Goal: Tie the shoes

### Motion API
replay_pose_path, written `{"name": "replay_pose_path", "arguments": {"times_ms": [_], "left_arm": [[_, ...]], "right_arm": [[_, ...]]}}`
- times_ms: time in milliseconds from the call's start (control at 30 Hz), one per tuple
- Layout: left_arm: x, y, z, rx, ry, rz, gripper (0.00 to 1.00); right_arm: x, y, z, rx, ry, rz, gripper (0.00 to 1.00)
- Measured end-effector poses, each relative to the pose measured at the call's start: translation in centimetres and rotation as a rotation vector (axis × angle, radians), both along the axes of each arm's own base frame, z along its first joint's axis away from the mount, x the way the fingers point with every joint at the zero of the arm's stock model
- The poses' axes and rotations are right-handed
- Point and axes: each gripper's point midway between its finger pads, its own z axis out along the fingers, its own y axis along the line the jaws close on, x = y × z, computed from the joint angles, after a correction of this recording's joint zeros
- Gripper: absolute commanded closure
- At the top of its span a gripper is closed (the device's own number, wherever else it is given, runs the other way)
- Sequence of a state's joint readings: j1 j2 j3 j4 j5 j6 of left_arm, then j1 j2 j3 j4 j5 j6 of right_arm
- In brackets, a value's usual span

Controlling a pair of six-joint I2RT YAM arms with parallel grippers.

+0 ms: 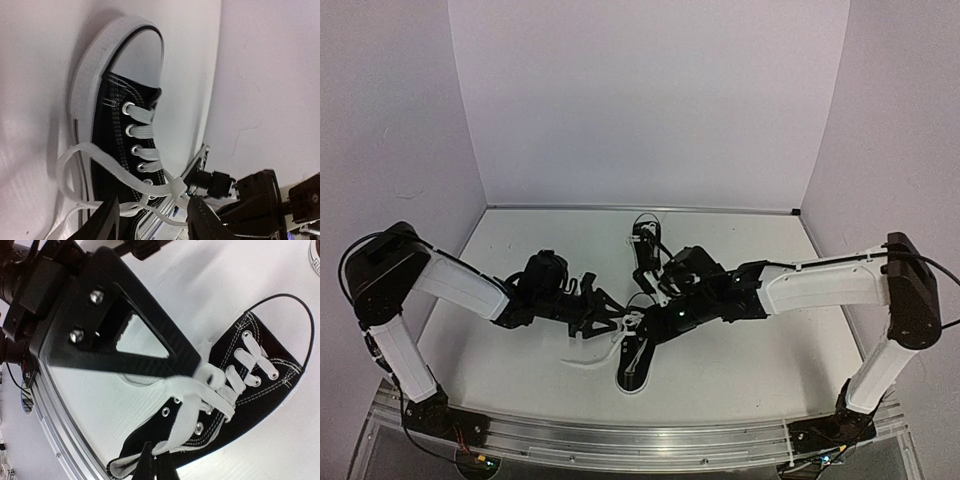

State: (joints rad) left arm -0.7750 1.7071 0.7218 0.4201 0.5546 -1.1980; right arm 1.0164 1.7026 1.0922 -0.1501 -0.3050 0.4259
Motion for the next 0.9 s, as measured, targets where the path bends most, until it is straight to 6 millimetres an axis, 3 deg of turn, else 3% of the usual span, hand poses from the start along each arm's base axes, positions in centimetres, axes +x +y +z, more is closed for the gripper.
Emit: {"name": "replay_pose_path", "arguments": {"times_ms": [133,267,333,500,633,733,900], "left_arm": [[1.2,2.6,2.2,0.173,-0.172,0.028,0.3],[1.5,5.5,4.5,0.313,-0.353,0.03,0.3],[1.1,7.0,4.6,0.393,-0.424,-0.006,0.3],[-1.0,9.3,2.9,0.557,-0.494,-0.154,0.33],[-3.8,10.1,0.5,0.693,-0.503,-0.332,0.35],[-5.0,9.9,-0.6,0.775,-0.517,-0.451,0.37],[-6.2,9.0,-1.7,0.837,-0.563,-0.597,0.38]], "right_arm": [[-0.7,-1.3,0.4,0.003,0.0,-0.014,1.0],[-1.3,-2.9,-0.3,-0.018,0.014,-0.037,1.0],[-1.7,-3.7,-0.9,-0.034,0.027,-0.052,1.0],[-2.2,-5.6,-2.6,-0.08,0.063,-0.11,1.0],[-1.7,-6.1,-3.1,-0.098,0.068,-0.168,1.0],[-1.2,-6.3,-4.2,-0.119,0.076,-0.203,1.0],[-0.2,-6.9,-7.6,-0.182,0.113,-0.248,1.0]]}}
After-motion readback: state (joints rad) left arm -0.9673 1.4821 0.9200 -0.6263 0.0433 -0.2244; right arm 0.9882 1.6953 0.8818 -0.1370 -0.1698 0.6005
